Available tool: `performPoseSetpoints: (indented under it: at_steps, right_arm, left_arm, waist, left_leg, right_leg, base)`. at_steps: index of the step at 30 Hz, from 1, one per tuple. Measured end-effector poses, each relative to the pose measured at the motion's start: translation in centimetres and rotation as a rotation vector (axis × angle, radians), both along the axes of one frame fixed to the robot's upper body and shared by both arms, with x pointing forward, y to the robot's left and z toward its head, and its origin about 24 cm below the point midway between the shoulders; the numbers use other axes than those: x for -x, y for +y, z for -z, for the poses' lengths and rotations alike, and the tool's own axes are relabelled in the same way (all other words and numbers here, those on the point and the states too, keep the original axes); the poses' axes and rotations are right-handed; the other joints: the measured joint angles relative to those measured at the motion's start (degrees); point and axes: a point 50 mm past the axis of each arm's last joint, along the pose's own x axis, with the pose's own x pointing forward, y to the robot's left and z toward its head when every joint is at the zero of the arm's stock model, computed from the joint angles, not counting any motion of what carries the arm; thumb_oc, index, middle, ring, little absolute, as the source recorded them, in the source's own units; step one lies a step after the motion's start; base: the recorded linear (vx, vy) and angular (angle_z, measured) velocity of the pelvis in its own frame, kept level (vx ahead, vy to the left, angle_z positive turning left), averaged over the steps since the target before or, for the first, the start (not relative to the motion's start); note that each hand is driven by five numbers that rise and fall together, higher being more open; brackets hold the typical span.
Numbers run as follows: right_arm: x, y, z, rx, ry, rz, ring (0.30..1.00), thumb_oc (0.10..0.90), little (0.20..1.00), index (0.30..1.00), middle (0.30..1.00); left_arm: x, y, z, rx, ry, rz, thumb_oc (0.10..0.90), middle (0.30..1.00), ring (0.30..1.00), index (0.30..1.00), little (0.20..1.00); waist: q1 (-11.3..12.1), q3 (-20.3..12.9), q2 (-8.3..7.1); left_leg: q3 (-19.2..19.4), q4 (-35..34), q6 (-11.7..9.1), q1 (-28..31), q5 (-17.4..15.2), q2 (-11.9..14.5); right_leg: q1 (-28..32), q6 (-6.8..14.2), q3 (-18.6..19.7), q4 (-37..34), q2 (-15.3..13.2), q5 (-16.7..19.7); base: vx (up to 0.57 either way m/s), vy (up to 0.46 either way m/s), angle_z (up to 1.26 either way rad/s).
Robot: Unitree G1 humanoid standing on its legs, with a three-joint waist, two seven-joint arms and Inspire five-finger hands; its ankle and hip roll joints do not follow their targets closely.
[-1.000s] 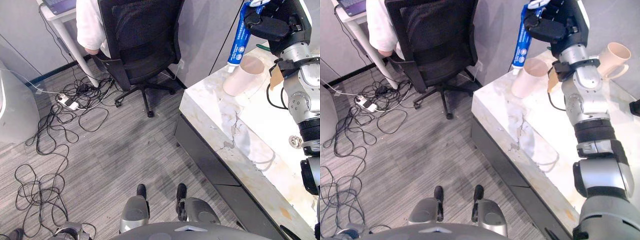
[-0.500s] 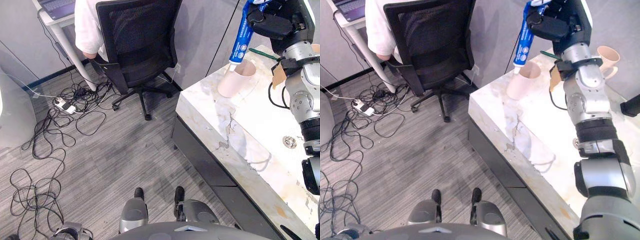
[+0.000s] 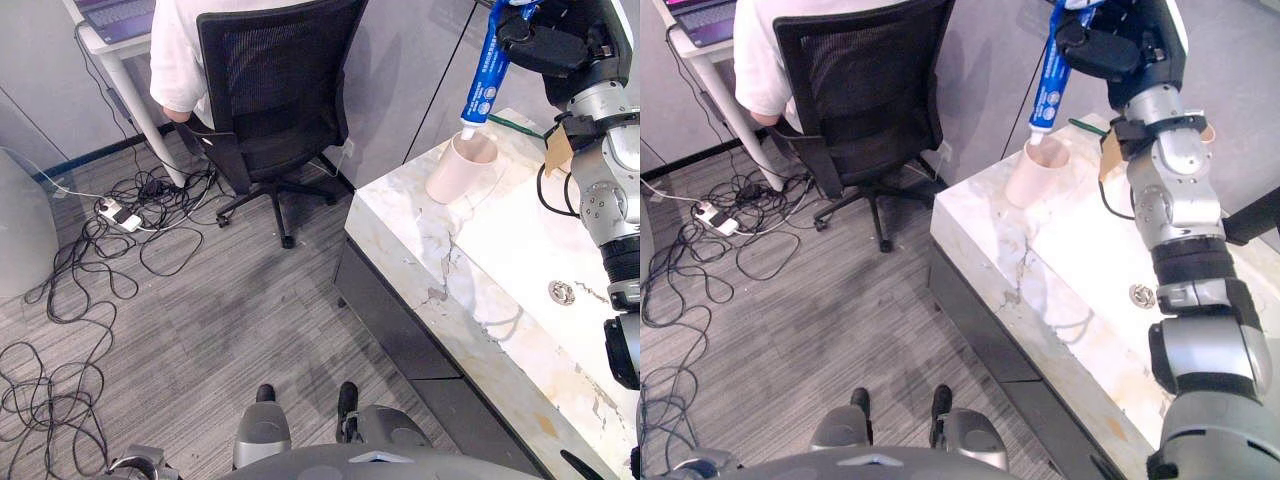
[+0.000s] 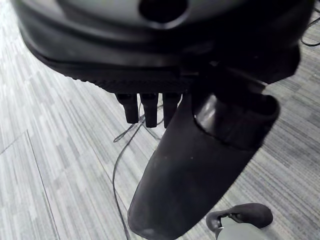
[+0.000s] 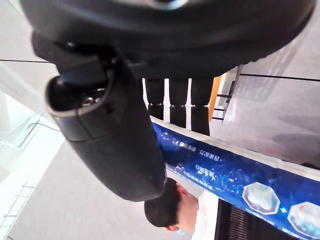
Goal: Organize the bathroom.
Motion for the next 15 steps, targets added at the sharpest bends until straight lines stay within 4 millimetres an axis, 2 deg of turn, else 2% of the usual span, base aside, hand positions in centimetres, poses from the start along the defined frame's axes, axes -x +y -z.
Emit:
performPoseSetpoints:
  at_steps: [15]
  right_arm:
    - [0.0, -0.2, 0.0, -0.013, -0.001, 0.022, 0.3, 0.4, 0.3, 0.3, 0.3]
  left_arm:
    - [1.4, 0.1, 0.1, -0.017, 0.047, -0.011, 0.8, 0.9, 0.9, 0.9, 0.9]
  waist:
    - [-0.61, -0.82, 2.09]
  left_leg:
    - [-0.09, 1.11, -0.27, -1.31, 0.07, 0.18]
  right_leg:
    - [-2.0, -0.69, 0.24, 2.18, 0.03, -0.5]
  base:
    - [0.0, -0.002, 0.0]
